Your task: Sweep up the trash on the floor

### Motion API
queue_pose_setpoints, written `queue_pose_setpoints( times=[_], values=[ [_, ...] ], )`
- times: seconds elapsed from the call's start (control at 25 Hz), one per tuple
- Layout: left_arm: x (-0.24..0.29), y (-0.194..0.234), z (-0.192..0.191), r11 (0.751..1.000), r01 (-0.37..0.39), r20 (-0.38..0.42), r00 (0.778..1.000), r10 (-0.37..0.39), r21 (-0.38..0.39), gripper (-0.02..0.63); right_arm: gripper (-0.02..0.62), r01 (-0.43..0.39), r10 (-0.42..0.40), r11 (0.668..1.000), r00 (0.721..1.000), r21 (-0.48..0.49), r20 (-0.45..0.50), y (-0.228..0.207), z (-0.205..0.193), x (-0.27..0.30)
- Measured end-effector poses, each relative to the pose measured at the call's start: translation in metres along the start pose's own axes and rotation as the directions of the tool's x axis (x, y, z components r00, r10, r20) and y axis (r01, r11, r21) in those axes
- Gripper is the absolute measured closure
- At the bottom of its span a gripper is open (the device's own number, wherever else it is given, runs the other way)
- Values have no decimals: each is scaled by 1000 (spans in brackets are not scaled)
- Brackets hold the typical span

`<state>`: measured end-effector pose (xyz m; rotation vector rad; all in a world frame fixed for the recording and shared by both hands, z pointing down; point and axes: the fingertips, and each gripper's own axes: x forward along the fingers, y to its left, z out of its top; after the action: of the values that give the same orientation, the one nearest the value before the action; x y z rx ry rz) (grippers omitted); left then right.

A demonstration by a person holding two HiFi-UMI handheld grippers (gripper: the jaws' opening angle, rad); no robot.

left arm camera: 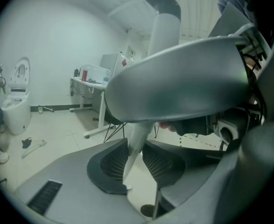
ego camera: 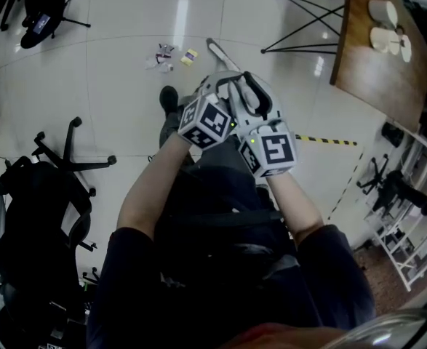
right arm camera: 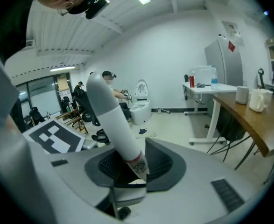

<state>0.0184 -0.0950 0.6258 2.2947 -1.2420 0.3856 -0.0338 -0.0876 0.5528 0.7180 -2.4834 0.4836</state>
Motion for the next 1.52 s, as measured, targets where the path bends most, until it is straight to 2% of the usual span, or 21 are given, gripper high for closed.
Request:
queue_pose_setpoints(
  times=[0.12,0.32,0.8,0.92,1.0,1.12,1.2,1.4,1.52],
  values=[
    [-9,9,-6,999,-22,10,1000,23,-28,514,456,-17,17,1000,1000,20,-2,9,0,9],
    [-27,33,-6,996,-82,32,996,83,-30,518,454,-55,55,998,998,6,4,32,10,30],
    [-79,77,-25,993,-114,20,993,115,-26,522,448,-126,127,991,992,34,-3,92,17,70],
    [-90,88,-26,991,-131,33,991,132,-33,523,446,-151,151,988,989,13,8,105,22,80],
    [-93,96,-24,990,-139,43,989,141,-39,523,446,-155,156,987,987,-40,25,108,29,86],
    [-87,100,-13,995,-94,60,994,96,-32,522,468,-121,131,975,990,-185,43,99,42,89],
    [-77,100,-2,999,-41,62,997,40,11,522,489,-87,104,961,993,-263,48,86,49,88],
    [-48,87,32,991,87,48,995,-92,105,516,497,-9,39,952,995,-306,90,43,71,72],
    [-51,83,48,990,105,56,992,-110,90,444,497,34,0,955,993,-295,115,24,83,54]
  ],
)
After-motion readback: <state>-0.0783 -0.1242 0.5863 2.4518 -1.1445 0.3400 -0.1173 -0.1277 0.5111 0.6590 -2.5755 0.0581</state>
